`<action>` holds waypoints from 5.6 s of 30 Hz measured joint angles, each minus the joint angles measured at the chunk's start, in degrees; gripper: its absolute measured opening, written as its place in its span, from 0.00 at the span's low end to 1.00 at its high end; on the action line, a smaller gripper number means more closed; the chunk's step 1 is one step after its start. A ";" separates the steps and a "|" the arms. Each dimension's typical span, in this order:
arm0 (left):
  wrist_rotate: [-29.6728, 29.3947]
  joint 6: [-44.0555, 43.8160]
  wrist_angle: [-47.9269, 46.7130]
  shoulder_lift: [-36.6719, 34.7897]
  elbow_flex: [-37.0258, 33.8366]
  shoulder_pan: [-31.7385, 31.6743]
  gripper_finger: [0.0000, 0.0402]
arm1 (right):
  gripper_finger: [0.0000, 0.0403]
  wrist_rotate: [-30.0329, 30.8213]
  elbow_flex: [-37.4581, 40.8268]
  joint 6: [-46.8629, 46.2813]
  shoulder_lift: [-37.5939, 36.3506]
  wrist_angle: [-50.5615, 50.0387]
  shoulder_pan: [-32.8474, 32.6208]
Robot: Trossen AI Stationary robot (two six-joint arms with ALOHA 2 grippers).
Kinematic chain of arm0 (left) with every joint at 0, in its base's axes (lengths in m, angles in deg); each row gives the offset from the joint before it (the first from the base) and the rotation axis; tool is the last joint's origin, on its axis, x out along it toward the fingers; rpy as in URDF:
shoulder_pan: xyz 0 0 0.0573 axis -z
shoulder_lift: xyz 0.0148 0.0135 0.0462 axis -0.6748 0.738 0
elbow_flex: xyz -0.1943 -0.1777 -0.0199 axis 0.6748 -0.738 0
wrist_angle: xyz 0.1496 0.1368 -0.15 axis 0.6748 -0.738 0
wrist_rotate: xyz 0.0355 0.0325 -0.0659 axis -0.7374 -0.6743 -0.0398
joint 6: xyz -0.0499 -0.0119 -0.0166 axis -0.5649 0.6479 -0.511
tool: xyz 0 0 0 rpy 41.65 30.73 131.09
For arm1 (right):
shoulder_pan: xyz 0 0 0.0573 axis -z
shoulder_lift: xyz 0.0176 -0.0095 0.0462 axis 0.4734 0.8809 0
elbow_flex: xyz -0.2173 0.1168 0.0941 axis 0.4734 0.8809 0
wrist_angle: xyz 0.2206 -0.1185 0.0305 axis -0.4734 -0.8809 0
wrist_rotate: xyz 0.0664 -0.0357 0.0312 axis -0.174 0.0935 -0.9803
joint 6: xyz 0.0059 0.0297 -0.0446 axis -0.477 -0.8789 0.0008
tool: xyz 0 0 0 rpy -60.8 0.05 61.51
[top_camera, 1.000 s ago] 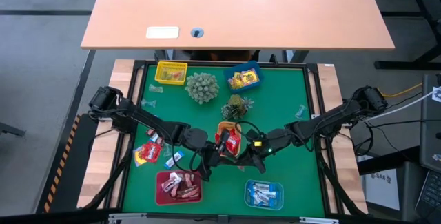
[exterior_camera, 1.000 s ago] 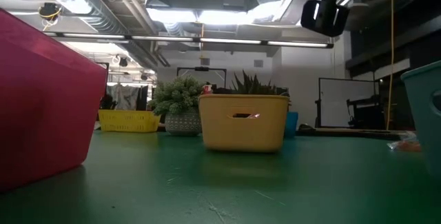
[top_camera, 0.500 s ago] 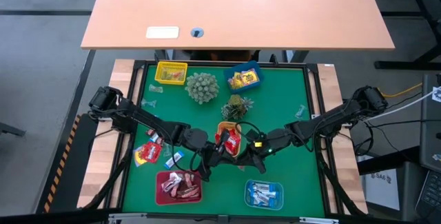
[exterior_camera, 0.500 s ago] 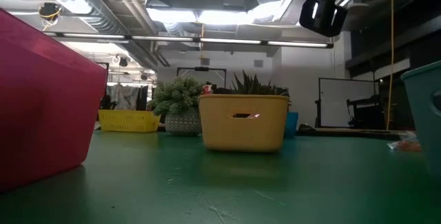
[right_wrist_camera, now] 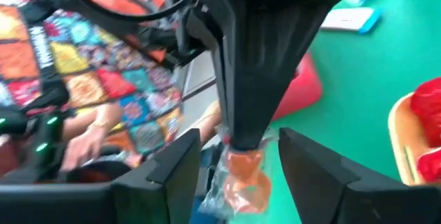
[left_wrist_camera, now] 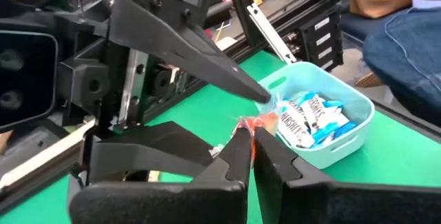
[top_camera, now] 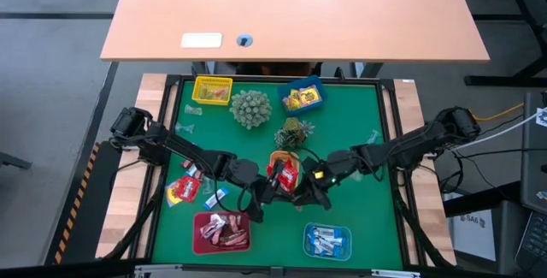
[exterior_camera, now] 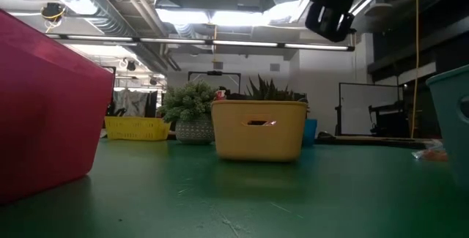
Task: Sort candy
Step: Put the orange gummy into the yellow bin, then put the blue gummy into the yellow bin
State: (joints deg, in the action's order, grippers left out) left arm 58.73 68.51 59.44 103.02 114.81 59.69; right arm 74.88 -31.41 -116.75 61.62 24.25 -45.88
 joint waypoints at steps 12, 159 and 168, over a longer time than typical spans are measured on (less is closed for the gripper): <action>0.09 -8.44 -1.44 -1.33 0.00 -0.40 0.00 | 0.45 -16.93 0.00 2.05 -3.61 -2.53 6.98; -11.76 1.79 -71.98 -21.57 -27.39 -54.05 0.03 | 0.45 9.95 0.04 11.88 -25.18 -57.11 9.38; -10.14 -0.69 -71.04 -21.42 -24.33 -48.61 0.03 | 0.45 9.95 0.04 11.89 -25.18 -57.13 9.38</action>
State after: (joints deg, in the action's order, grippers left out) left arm 48.59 67.83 -11.60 81.60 90.48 11.08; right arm 84.83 -31.37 -104.86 36.44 -32.88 -36.50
